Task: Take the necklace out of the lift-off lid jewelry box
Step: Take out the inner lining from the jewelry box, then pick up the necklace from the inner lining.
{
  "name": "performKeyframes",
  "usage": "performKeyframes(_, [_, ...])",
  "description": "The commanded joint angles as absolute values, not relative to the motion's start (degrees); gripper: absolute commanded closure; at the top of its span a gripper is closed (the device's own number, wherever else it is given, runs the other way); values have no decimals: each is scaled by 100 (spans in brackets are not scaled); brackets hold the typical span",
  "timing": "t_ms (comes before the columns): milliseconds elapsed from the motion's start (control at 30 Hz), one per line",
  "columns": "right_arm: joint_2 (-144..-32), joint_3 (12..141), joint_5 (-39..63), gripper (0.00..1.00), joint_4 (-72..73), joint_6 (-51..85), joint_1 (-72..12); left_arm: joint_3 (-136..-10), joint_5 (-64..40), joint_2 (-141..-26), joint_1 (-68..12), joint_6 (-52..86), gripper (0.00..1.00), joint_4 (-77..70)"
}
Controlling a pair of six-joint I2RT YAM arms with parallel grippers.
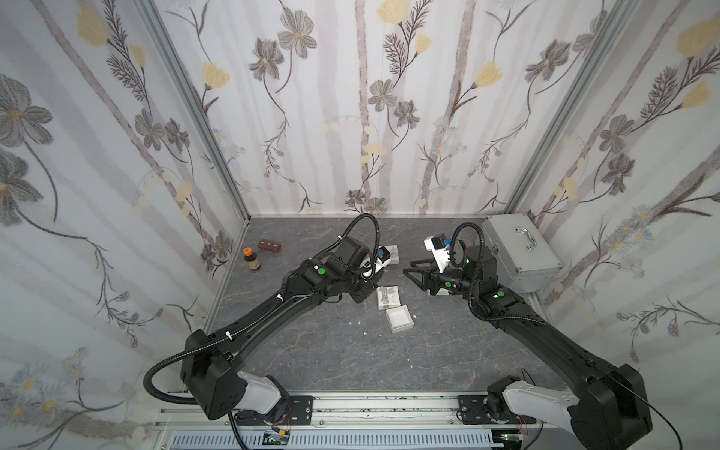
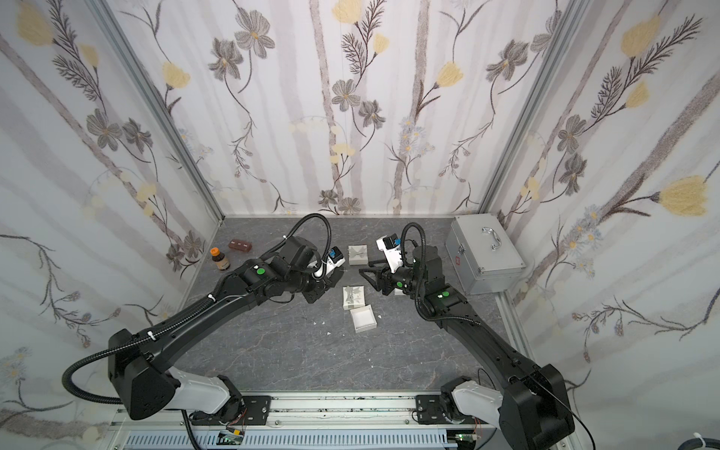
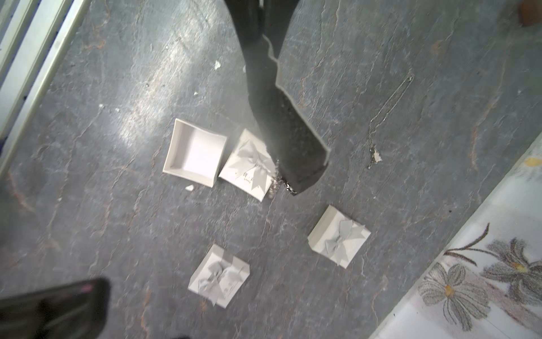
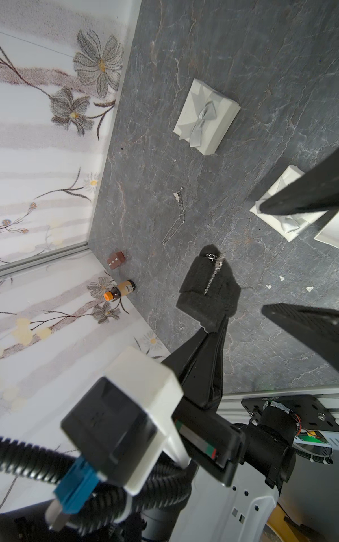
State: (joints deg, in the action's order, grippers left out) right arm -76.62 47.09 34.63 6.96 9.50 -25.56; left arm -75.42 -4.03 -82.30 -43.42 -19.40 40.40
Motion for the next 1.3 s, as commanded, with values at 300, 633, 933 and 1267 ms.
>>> performKeyframes(300, [-8109,4781,3828,57,922,604,-2936,-7482,551,-7768,-4570,-2381,100,4371])
performKeyframes(633, [-8449,4741,4503,65,2272,1341,-3269,-6856,536,-6989,-4611,-2593,100,3443])
performKeyframes(933, [-8753,5065,4495,70,2338,1259,-3550,-6819,554,-6918,-4632,-2628,100,3404])
performKeyframes(1267, [-8942,5306,4349,72,2038,977,-3629,-6742,427,-6743,-4638,-2661,100,3289])
